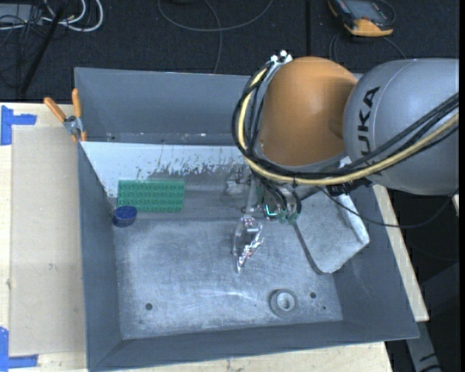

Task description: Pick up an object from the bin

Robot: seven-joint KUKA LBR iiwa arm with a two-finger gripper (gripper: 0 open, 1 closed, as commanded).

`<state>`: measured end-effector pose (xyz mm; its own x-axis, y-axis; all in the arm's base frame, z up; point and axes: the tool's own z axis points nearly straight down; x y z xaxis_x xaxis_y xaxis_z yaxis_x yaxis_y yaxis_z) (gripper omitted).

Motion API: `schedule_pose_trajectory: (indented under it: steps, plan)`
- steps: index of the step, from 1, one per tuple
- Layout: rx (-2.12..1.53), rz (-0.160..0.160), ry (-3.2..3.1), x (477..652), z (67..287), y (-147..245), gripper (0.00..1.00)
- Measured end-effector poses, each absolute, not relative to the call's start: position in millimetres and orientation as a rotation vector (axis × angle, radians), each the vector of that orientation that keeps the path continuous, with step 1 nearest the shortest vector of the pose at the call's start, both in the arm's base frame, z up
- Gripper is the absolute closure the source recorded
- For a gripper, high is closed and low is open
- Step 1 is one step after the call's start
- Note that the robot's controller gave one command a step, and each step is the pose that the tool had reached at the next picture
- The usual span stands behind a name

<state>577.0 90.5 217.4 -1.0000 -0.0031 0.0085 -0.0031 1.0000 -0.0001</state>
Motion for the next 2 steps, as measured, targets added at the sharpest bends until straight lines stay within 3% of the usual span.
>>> schedule_pose_trajectory:
  steps: [1,2]
  plan:
    - [0.067,0.004,-3.133,600.5,124.1,36.7,0.0]
    - [0.061,-0.003,-3.143,596.6,73.1,19.4,0.0]
